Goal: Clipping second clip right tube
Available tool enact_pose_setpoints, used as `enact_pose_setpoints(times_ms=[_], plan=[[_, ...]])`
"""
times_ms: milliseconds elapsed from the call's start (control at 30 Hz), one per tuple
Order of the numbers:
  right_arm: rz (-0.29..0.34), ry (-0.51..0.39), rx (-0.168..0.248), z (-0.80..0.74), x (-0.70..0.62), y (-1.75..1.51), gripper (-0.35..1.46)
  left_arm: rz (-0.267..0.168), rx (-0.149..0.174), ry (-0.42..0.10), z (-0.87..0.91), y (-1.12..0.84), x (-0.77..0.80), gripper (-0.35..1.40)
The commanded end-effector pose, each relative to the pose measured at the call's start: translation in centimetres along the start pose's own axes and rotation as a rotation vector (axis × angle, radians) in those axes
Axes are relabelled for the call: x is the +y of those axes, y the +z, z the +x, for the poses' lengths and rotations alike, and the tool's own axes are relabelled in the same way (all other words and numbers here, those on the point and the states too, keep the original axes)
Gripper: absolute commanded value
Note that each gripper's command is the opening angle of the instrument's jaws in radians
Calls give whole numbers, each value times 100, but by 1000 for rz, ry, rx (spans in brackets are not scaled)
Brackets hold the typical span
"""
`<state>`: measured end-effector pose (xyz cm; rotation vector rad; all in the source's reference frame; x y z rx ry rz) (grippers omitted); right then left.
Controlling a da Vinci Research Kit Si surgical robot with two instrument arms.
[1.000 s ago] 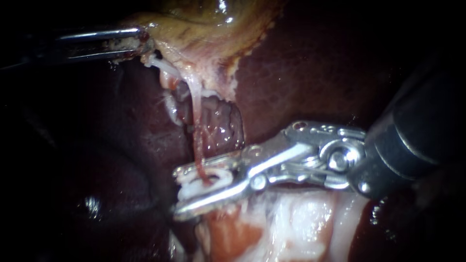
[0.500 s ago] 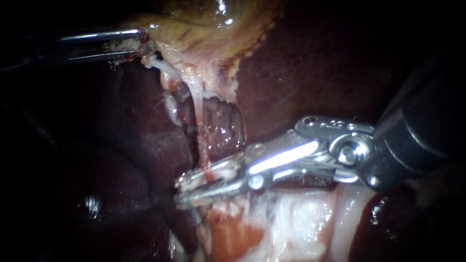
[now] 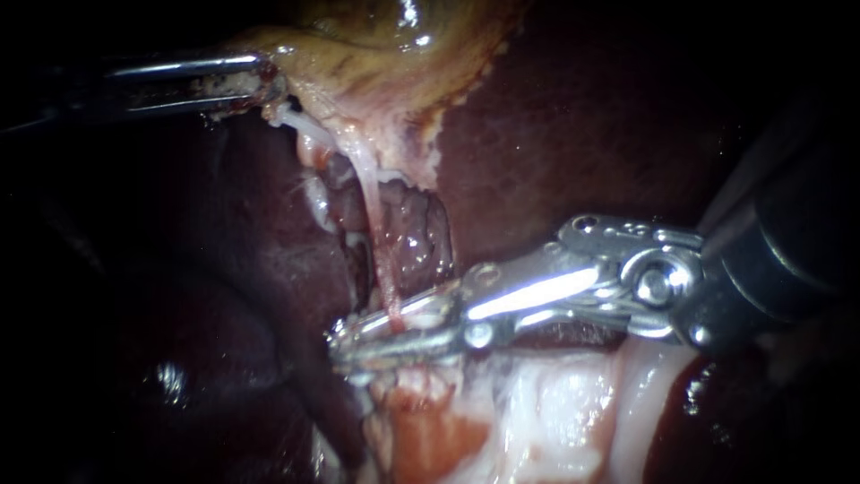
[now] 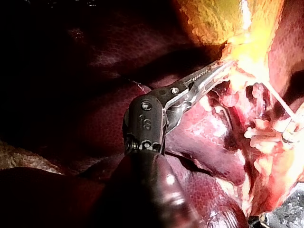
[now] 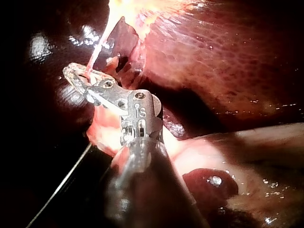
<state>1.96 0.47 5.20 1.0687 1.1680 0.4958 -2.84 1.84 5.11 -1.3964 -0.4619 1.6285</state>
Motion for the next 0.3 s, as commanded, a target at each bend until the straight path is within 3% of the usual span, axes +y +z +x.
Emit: enact_pose_setpoints(times_ms=[33,300], plan=[[-1,0,0,-1,0,0,-35,-1,0,0,0,0,0,-35],[-1,0,0,-2,3,-1,-35,0,0,0,-1,1,0,-35]])
